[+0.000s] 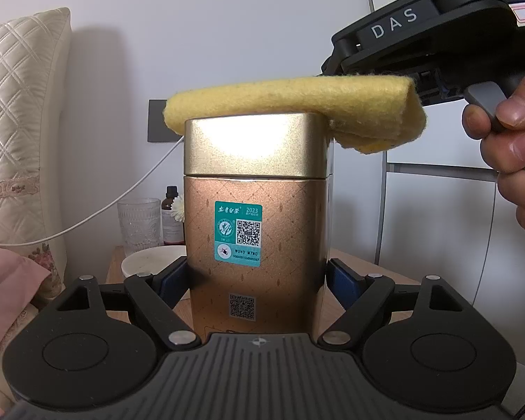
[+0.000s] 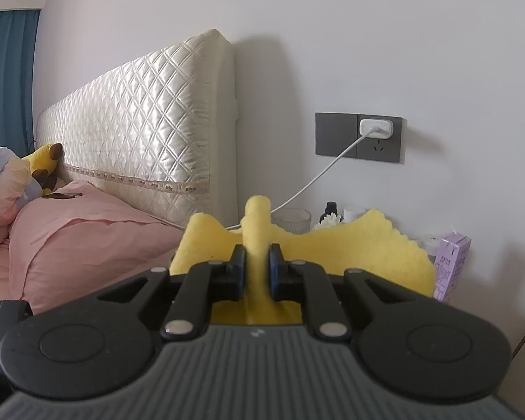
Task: Clean container
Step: 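Wipe the cloth back and forth across the lid with the right gripper while the left gripper holds the tin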
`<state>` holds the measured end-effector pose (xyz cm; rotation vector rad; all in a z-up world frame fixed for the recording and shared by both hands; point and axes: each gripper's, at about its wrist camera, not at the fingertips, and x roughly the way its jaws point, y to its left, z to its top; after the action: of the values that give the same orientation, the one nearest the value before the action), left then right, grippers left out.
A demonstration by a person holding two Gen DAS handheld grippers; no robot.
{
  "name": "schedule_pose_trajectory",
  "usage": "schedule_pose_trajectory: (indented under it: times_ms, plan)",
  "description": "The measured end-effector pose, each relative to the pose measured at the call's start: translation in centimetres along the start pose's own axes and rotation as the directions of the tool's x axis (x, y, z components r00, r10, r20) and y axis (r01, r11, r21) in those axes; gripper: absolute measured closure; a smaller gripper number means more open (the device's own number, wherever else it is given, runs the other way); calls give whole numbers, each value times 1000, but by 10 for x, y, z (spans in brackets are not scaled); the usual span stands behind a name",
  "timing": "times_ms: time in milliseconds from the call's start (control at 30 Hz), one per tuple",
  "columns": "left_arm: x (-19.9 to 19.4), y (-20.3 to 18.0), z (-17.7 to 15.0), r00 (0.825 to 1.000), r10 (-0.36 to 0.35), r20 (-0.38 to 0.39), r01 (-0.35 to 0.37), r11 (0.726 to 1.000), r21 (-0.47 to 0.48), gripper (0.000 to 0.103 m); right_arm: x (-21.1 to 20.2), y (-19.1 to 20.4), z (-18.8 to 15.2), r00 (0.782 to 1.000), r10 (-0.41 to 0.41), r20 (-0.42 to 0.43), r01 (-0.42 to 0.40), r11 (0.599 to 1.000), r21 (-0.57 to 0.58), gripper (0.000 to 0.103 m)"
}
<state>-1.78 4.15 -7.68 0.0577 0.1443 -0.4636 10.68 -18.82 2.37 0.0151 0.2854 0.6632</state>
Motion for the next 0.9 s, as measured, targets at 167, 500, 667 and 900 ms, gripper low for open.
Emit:
schedule_pose_trajectory:
  times_ms: [167, 500, 667, 900]
  plan:
    - [8, -1, 6, 1000, 6, -2, -6, 1000, 0, 18, -3, 1, 0, 1000, -11, -3, 11, 1000, -4, 88]
    - [29, 16, 22, 1000, 10, -5, -10, 1000, -1, 18, -20, 2, 1, 999, 7, -36, -10, 997, -70, 89]
    - [28, 12, 18, 1000, 11, 0, -11, 1000, 5, 18, -22, -10, 0, 999, -17, -31, 16, 999, -40, 89]
    - [30, 7, 21, 1000, 13, -25, -13, 1000, 2, 17, -21, -8, -4, 999, -33, -13, 33, 999, -34, 89]
